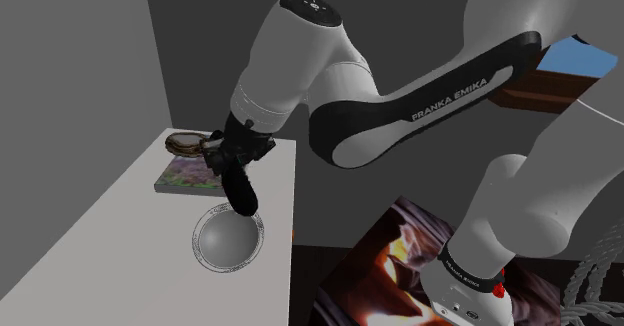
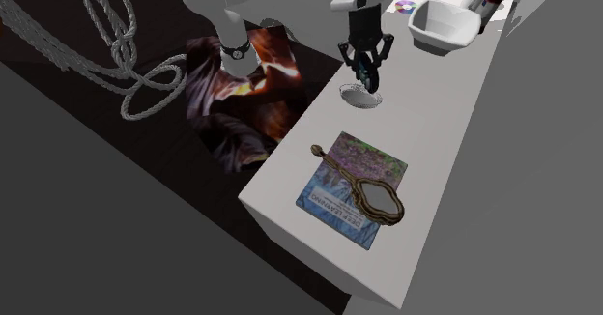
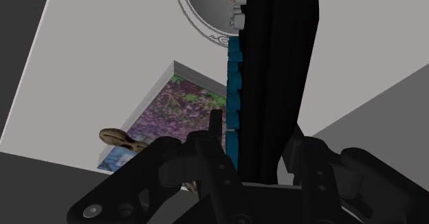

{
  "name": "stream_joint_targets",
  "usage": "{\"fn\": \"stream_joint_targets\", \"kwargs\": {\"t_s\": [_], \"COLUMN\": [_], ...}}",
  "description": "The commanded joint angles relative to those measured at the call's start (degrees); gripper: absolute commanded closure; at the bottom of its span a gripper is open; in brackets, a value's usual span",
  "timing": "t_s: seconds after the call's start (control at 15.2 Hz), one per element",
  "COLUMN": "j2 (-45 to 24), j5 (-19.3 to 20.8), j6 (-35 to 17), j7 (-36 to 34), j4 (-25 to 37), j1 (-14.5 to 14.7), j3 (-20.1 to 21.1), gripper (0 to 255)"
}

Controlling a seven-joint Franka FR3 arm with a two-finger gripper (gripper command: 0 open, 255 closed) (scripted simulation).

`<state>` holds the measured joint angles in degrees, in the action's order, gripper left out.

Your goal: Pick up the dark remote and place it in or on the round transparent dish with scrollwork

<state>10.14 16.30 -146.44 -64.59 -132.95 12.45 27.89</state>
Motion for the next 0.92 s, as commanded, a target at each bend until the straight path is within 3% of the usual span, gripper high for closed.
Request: {"fn": "stream_joint_targets", "kwargs": {"t_s": [0.0,0.86], "j2": [0.08,-6.56], "j5": [0.95,12.75], "j6": [0.93,-7.22], "j7": [-3.26,-13.76], "j4": [0.28,-3.40], "j1": [0.69,-2.17], "j3": [1.89,4.05], "gripper": [255,255]}}
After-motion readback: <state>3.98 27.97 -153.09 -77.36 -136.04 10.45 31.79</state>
